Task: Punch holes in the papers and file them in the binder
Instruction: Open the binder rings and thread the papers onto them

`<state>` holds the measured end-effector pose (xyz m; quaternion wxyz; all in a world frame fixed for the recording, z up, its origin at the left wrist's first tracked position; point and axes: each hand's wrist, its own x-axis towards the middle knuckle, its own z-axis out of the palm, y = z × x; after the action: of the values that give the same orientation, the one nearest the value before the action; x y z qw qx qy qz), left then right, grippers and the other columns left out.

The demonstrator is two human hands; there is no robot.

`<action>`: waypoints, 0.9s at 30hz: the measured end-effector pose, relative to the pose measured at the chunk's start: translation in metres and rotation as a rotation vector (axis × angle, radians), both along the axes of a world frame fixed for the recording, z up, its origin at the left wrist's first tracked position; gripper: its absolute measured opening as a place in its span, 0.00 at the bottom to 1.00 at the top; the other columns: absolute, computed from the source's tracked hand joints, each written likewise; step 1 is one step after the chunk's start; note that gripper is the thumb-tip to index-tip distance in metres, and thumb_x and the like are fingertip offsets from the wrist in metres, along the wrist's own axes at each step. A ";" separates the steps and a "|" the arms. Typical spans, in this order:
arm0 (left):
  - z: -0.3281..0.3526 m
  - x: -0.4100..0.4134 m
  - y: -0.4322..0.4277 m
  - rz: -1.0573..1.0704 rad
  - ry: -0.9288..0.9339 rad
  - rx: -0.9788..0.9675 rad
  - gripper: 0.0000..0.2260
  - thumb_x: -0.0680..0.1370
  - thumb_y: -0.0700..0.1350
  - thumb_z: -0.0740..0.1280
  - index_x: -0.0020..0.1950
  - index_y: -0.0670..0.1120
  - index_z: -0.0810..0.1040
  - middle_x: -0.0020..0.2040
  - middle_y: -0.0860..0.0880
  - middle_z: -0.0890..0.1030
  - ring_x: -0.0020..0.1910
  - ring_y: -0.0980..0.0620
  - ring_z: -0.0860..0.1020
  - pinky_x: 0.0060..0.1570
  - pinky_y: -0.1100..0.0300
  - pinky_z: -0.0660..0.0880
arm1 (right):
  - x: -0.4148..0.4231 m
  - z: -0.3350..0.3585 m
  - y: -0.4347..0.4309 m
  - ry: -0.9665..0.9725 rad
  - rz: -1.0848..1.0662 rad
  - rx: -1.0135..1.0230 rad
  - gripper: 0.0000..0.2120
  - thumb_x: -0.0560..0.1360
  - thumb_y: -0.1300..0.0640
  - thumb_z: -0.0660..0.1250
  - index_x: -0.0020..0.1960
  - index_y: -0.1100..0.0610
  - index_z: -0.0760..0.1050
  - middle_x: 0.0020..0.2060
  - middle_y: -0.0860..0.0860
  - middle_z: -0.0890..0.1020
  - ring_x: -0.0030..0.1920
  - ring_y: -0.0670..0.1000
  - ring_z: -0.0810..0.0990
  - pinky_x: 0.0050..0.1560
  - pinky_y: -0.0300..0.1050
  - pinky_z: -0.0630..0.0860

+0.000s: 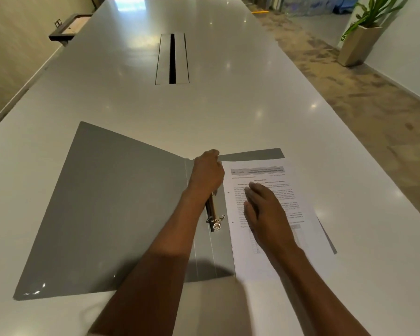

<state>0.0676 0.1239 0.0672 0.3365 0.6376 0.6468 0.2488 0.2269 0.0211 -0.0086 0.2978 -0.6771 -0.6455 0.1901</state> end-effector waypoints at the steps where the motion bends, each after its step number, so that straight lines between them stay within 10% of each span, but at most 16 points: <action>1: 0.000 0.002 0.006 -0.007 -0.005 -0.030 0.18 0.86 0.38 0.60 0.76 0.40 0.74 0.74 0.40 0.77 0.70 0.42 0.78 0.70 0.53 0.75 | 0.000 -0.001 0.000 0.001 0.000 -0.006 0.21 0.84 0.54 0.64 0.76 0.55 0.73 0.76 0.51 0.73 0.76 0.51 0.70 0.77 0.53 0.69; 4: 0.000 0.008 0.019 0.051 -0.096 -0.133 0.20 0.85 0.41 0.64 0.77 0.42 0.73 0.75 0.43 0.76 0.65 0.47 0.78 0.58 0.60 0.74 | 0.002 -0.002 0.001 0.000 0.005 -0.020 0.21 0.84 0.53 0.63 0.77 0.55 0.72 0.77 0.50 0.72 0.77 0.51 0.69 0.77 0.53 0.69; 8: -0.006 0.011 0.034 0.142 -0.218 -0.228 0.05 0.80 0.43 0.72 0.47 0.43 0.80 0.52 0.42 0.86 0.49 0.39 0.86 0.43 0.53 0.75 | 0.002 0.001 -0.001 0.009 0.001 -0.032 0.22 0.84 0.52 0.62 0.77 0.54 0.72 0.77 0.49 0.71 0.77 0.50 0.68 0.77 0.53 0.69; 16: -0.007 0.001 0.041 0.081 -0.207 -0.324 0.04 0.77 0.36 0.77 0.47 0.41 0.82 0.51 0.40 0.87 0.51 0.43 0.86 0.56 0.46 0.85 | 0.002 0.004 -0.001 0.010 -0.004 -0.043 0.21 0.84 0.52 0.64 0.77 0.54 0.73 0.77 0.49 0.71 0.77 0.50 0.68 0.76 0.55 0.70; 27: -0.014 -0.019 0.034 -0.023 -0.368 -0.455 0.07 0.76 0.30 0.75 0.52 0.28 0.83 0.38 0.38 0.88 0.28 0.48 0.84 0.28 0.62 0.79 | 0.000 0.008 -0.004 0.066 -0.028 -0.008 0.20 0.84 0.51 0.64 0.74 0.51 0.75 0.76 0.47 0.73 0.75 0.48 0.71 0.75 0.55 0.71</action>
<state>0.0490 0.1580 0.0531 0.5853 0.4973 0.6067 0.2052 0.2273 0.0168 -0.0010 0.3188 -0.6807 -0.6251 0.2105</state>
